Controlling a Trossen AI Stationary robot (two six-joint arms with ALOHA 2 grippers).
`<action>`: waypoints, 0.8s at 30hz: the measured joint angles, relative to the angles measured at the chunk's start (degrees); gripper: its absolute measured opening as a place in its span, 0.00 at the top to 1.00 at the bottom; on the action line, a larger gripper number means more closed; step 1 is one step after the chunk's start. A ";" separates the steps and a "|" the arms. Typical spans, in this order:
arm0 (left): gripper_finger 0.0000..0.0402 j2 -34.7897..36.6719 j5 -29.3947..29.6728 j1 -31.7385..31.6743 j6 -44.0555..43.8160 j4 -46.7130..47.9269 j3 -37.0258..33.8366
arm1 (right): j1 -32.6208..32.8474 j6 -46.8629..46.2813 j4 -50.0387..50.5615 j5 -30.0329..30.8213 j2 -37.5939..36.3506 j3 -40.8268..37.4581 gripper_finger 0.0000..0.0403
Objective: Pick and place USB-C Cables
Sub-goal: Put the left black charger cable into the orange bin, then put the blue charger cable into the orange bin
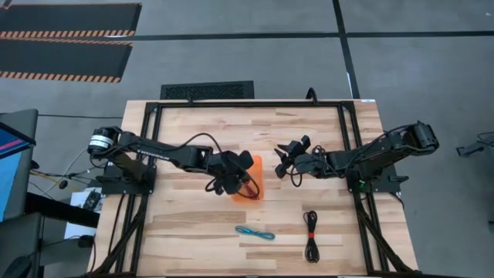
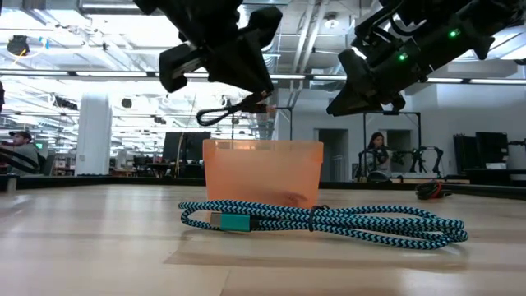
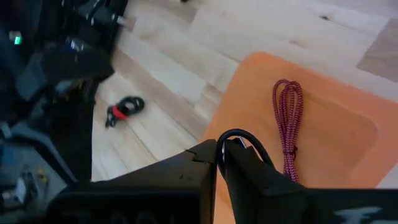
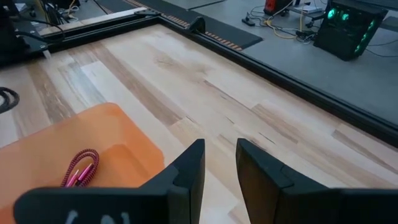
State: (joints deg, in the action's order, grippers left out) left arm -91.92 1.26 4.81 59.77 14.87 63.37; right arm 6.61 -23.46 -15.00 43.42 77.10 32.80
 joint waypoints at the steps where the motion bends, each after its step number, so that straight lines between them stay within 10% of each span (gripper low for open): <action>1: 0.94 0.00 -0.12 0.09 1.12 0.00 0.00 | 0.00 0.00 0.00 0.00 0.00 0.00 0.71; 17: 0.67 0.00 0.13 0.14 -8.80 -2.09 0.00 | 0.15 -0.04 0.09 -0.11 0.00 0.00 0.71; 24: 0.67 -0.02 13.20 0.14 -31.16 -4.20 0.00 | 0.13 -0.76 1.11 -0.24 0.00 0.00 0.71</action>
State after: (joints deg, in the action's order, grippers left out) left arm -91.94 14.46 4.95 28.61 10.67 63.37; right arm 6.75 -24.22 -13.90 43.18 77.10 32.80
